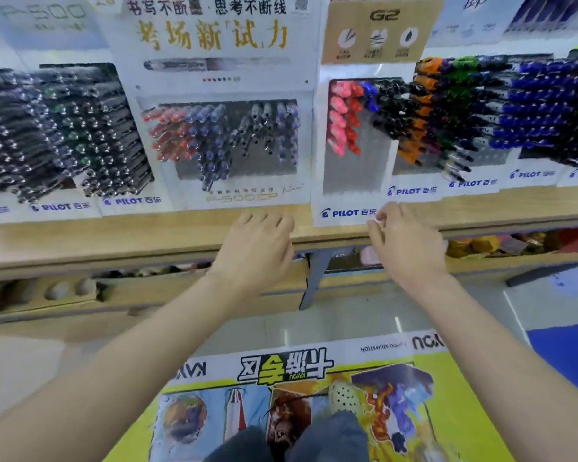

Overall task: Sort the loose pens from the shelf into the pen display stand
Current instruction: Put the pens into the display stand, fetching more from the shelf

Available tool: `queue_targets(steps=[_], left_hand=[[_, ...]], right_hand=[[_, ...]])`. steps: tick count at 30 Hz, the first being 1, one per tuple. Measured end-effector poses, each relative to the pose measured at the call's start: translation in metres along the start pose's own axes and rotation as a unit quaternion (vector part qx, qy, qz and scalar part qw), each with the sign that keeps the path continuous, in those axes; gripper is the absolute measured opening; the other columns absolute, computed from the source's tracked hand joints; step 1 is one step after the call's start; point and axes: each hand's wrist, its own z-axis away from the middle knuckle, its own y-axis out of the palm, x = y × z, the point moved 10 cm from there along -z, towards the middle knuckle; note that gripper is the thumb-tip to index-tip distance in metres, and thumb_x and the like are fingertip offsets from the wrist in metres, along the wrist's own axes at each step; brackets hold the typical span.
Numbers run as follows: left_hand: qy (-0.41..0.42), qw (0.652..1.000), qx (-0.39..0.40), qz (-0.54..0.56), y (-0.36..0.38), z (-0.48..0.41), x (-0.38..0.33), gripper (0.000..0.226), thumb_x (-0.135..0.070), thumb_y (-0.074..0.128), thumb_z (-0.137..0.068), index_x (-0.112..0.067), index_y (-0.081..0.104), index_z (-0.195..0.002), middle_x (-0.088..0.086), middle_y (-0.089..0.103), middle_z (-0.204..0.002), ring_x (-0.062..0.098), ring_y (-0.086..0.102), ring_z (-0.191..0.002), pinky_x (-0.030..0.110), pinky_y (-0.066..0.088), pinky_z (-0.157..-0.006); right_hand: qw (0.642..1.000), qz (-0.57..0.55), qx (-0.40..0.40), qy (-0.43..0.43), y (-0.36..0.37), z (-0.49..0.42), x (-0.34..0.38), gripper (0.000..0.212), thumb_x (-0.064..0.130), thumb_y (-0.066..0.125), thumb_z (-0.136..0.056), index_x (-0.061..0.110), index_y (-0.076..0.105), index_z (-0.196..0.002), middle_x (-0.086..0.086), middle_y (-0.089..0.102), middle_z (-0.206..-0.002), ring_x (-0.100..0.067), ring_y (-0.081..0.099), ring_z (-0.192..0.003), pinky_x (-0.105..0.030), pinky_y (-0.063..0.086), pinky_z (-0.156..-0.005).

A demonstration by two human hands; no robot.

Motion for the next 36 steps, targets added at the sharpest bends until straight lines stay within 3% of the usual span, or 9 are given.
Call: queue_targets(steps=[7,9,12,14,20,24,28,32,36], left_hand=[[-0.246,0.949,0.188,0.057,0.061,0.121,0.013,0.025,-0.024,0.037,-0.096,-0.012,0.054,-0.110,0.005,0.059,-0.107,0.027,0.055,-0.103,0.034,0.039,-0.080],[-0.308,0.924,0.215,0.067,0.068,0.163,0.006,0.022,-0.024,0.038,-0.095,-0.014,0.055,-0.106,0.001,0.060,-0.102,0.024,0.057,-0.097,0.032,0.040,-0.075],[-0.385,0.906,0.160,0.076,0.054,0.215,-0.002,0.009,-0.023,0.058,-0.075,-0.017,0.060,-0.068,-0.005,0.059,-0.062,0.016,0.057,-0.053,0.026,0.036,-0.042],[-0.451,0.879,0.131,0.086,0.049,0.255,-0.007,0.009,-0.021,0.060,-0.068,-0.017,0.057,-0.060,-0.003,0.055,-0.057,0.017,0.053,-0.044,0.024,0.031,-0.034],[-0.650,0.741,0.138,0.097,0.022,0.364,-0.053,0.022,-0.027,0.040,-0.097,-0.014,0.056,-0.106,0.004,0.058,-0.103,0.023,0.054,-0.085,0.031,0.037,-0.064],[-0.728,0.670,0.068,0.125,-0.005,0.421,-0.090,0.026,-0.026,0.036,-0.098,-0.012,0.054,-0.109,0.004,0.056,-0.100,0.021,0.053,-0.088,0.029,0.035,-0.066],[-0.814,0.557,0.008,0.162,-0.017,0.488,-0.146,0.021,-0.028,0.037,-0.098,-0.014,0.052,-0.104,0.003,0.057,-0.097,0.018,0.055,-0.079,0.033,0.048,-0.067],[-0.860,0.487,-0.046,0.144,-0.041,0.531,-0.219,0.024,-0.029,0.035,-0.099,-0.014,0.051,-0.109,0.002,0.057,-0.104,0.019,0.057,-0.084,0.033,0.045,-0.069],[-0.888,0.445,-0.068,0.092,-0.061,0.550,-0.301,0.026,-0.029,0.032,-0.099,-0.018,0.051,-0.114,-0.002,0.053,-0.112,0.018,0.049,-0.108,0.031,0.037,-0.087]], right_hand=[[0.985,-0.011,0.115,-0.125,0.034,0.013,0.047,0.024,0.032,0.042,-0.096,0.012,0.051,-0.107,-0.006,0.057,-0.104,-0.026,0.056,-0.097,-0.032,0.039,-0.061],[0.972,-0.013,0.145,-0.183,0.038,0.021,0.070,0.025,0.034,0.041,-0.096,0.015,0.052,-0.109,-0.003,0.056,-0.107,-0.022,0.055,-0.101,-0.030,0.039,-0.065],[0.943,-0.003,0.173,-0.283,0.039,0.039,0.108,0.025,0.036,0.039,-0.096,0.017,0.052,-0.106,-0.001,0.055,-0.107,-0.019,0.055,-0.100,-0.029,0.038,-0.064],[0.921,0.004,0.177,-0.346,0.035,0.051,0.135,0.026,0.035,0.040,-0.096,0.016,0.053,-0.109,0.000,0.056,-0.108,-0.019,0.055,-0.103,-0.029,0.043,-0.070],[0.837,-0.015,0.149,-0.527,0.002,0.106,0.220,0.026,0.032,0.039,-0.097,0.014,0.053,-0.108,-0.002,0.057,-0.105,-0.020,0.059,-0.096,-0.030,0.043,-0.062],[0.779,-0.008,0.148,-0.609,-0.015,0.165,0.277,0.023,0.031,0.038,-0.097,0.012,0.049,-0.103,-0.005,0.055,-0.103,-0.023,0.059,-0.093,-0.030,0.035,-0.058],[0.719,-0.046,0.157,-0.676,-0.035,0.254,0.319,0.019,0.024,0.051,-0.092,0.005,0.054,-0.092,-0.014,0.056,-0.092,-0.033,0.059,-0.085,-0.036,0.042,-0.058],[0.604,-0.056,0.148,-0.781,-0.060,0.374,0.320,0.012,0.005,0.070,-0.074,0.000,0.060,-0.070,-0.019,0.056,-0.078,-0.036,0.055,-0.065,-0.036,0.043,-0.050],[0.532,-0.061,0.159,-0.829,-0.067,0.469,0.282,0.016,0.016,0.063,-0.085,0.002,0.065,-0.091,-0.016,0.060,-0.095,-0.036,0.058,-0.080,-0.037,0.044,-0.065]])
